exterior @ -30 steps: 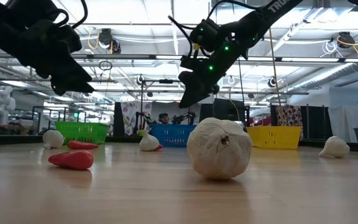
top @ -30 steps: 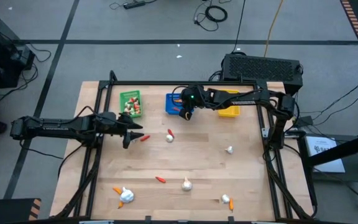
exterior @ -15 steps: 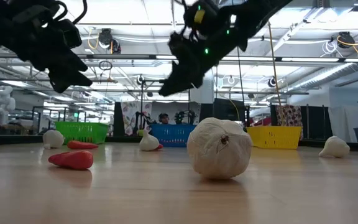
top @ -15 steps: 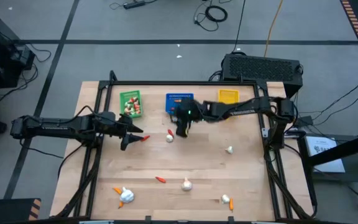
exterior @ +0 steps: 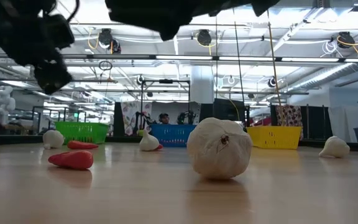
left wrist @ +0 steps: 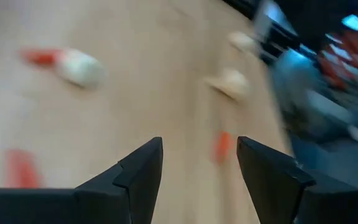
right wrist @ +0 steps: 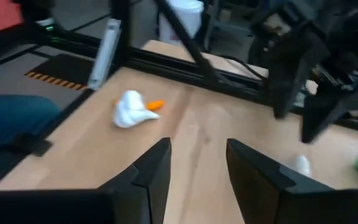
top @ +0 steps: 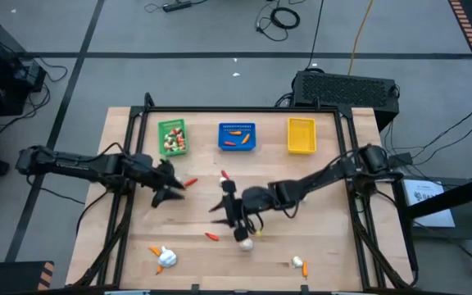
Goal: Sort produce into baskets
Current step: Put the yellow chili pepper into the blue bin
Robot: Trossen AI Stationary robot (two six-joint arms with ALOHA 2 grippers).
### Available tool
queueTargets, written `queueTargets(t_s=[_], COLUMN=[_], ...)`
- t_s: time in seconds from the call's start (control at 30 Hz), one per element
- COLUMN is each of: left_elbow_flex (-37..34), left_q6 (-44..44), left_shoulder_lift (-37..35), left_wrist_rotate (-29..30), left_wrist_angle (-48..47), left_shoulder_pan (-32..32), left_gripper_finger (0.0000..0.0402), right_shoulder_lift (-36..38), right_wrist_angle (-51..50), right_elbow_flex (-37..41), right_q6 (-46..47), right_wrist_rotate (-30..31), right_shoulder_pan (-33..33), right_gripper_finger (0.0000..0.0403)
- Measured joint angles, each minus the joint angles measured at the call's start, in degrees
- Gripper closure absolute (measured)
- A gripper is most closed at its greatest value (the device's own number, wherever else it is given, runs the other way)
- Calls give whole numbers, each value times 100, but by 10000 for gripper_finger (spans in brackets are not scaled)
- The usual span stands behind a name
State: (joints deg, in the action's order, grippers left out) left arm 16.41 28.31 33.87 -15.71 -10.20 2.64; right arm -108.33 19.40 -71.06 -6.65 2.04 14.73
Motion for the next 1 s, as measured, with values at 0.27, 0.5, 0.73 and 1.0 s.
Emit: queueTargets(t_s=[0.27, 0.5, 0.73, 1.0], left_elbow_flex=[708, 1637, 2296, 2615], left_q6=[1094, 2634, 3842, 4117], left_shoulder_lift=[280, 1451, 3007, 3955], left_wrist_rotate=[221, 987, 1255, 2003], left_wrist_angle=[-859, -1649, -2095, -2314], left_shoulder_pan=[1804, 3733, 5202, 5975], left_gripper_finger=[199, 201, 201, 202], right_shoulder_lift=[-44, -44, -44, -44], right_wrist_angle=[-18, -148, -210, -135], right_elbow_flex=[2, 2, 4, 4], right_q6=[77, 464, 624, 345], right_wrist_rotate=[787, 857, 851, 849], right_shoulder_pan=[264, 264, 343, 335], right_gripper_finger=[257, 257, 257, 257])
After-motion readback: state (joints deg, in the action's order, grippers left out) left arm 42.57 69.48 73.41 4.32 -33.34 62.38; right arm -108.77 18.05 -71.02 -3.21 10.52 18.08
